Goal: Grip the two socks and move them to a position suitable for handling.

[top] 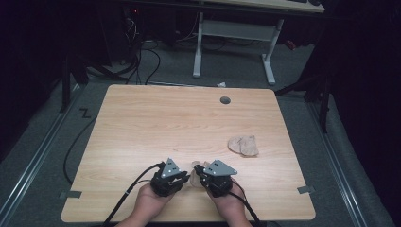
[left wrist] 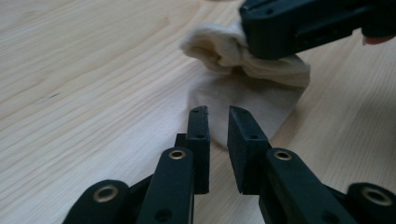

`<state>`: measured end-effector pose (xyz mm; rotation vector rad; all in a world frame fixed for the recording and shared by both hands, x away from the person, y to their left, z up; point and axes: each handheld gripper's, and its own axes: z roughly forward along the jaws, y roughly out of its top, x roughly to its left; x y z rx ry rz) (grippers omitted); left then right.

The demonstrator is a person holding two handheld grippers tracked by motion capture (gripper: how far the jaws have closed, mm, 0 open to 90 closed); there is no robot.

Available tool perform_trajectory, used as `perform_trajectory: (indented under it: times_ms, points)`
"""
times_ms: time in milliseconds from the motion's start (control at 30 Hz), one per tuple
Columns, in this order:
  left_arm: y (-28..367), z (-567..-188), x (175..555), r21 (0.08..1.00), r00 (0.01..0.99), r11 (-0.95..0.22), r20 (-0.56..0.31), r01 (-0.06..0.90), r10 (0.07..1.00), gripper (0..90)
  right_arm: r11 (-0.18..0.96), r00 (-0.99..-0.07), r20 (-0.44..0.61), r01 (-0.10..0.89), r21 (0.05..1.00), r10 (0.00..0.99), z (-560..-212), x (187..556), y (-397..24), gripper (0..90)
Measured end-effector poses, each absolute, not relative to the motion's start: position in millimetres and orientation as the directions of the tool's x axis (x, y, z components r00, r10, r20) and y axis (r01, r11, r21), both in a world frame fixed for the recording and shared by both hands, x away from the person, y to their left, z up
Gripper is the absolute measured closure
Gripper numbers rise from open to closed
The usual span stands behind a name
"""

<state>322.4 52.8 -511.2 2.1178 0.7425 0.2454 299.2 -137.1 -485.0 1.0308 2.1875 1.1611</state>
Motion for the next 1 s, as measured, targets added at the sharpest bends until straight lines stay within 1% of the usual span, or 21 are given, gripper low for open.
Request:
perform_trajectory:
  times_ms: [133,300,433,467,767,833,967,1000]
  points:
    - [38,-520,325,0.767,0.82,-0.493,-0.075,0.411,0.567,79.9,0.354,-0.602,-0.039,0.414,0.839,0.797,-485,297,-142,85.7]
    - [29,-523,329,0.763,0.828,-0.496,-0.089,0.413,0.554,80.8,0.35,-0.595,-0.04,0.417,0.839,0.803,-486,294,-146,85.7]
    - [24,-526,329,0.757,0.836,-0.514,-0.077,0.404,0.544,81.2,0.345,-0.586,-0.036,0.425,0.837,0.81,-486,293,-149,85.7]
    - [22,-527,329,0.749,0.838,-0.529,-0.063,0.398,0.542,83.0,0.343,-0.579,-0.039,0.426,0.837,0.814,-486,292,-151,85.7]
    - [24,-528,324,0.739,0.843,-0.568,0.001,0.362,0.538,83.9,0.337,-0.566,-0.042,0.428,0.839,0.824,-486,291,-159,85.6]
    - [26,-528,324,0.739,0.84,-0.567,0.002,0.364,0.542,83.8,0.336,-0.567,-0.041,0.429,0.839,0.823,-487,292,-161,85.6]
    - [36,-527,325,0.734,0.823,-0.57,0.026,0.369,0.567,83.6,0.335,-0.571,-0.034,0.43,0.838,0.82,-487,296,-160,85.6]
    - [44,-527,326,0.73,0.807,-0.568,0.039,0.38,0.59,83.5,0.334,-0.576,-0.032,0.428,0.84,0.817,-488,297,-159,85.6]
